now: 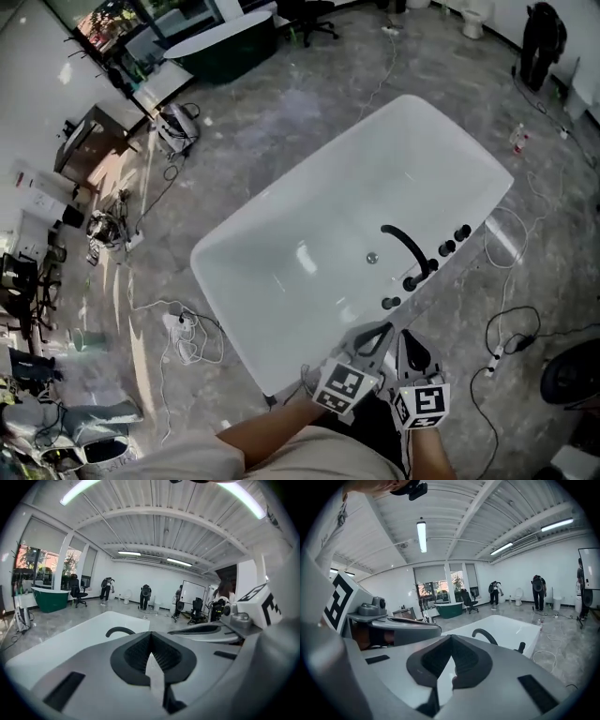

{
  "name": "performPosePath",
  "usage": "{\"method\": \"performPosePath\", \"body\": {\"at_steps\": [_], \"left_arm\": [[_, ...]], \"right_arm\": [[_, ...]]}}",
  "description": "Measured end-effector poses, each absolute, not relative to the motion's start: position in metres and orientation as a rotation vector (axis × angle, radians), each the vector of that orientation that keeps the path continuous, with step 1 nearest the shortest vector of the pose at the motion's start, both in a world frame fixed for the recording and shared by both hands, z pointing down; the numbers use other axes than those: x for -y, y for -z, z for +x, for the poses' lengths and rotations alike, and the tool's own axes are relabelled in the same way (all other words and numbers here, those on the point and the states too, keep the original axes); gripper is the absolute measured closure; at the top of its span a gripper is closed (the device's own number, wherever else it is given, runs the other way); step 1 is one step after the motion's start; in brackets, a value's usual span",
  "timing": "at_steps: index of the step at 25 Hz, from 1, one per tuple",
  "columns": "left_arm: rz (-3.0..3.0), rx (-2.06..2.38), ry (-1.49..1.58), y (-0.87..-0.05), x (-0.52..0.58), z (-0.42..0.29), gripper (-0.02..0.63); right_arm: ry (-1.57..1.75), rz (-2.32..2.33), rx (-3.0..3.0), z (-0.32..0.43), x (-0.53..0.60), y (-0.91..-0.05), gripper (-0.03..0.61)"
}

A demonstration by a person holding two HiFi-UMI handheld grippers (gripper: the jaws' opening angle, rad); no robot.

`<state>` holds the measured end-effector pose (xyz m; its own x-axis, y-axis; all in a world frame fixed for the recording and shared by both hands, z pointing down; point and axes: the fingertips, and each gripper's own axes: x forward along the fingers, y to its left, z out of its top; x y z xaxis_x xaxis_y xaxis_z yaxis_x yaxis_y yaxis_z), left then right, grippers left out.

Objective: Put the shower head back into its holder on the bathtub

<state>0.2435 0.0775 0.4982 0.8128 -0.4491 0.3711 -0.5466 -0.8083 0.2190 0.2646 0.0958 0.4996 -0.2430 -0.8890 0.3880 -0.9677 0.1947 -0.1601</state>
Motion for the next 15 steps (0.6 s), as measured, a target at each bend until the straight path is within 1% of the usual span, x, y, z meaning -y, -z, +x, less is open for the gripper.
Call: {"method": "performPosePath", "body": {"at_steps": [7, 15], "left_arm": [[2.733, 0.841, -0.338, -0.443, -0.079, 0.230, 0.609], [2.797, 0.890, -0.287, -0.414, -0.098, 0.233, 0.609]], "right_arm": [[-0.450, 1.771, 2.309, 0.252, -0.094, -0.456, 0.566], [-0.360, 1.738, 2.368, 0.247, -0.109, -0.431, 0.566]]}}
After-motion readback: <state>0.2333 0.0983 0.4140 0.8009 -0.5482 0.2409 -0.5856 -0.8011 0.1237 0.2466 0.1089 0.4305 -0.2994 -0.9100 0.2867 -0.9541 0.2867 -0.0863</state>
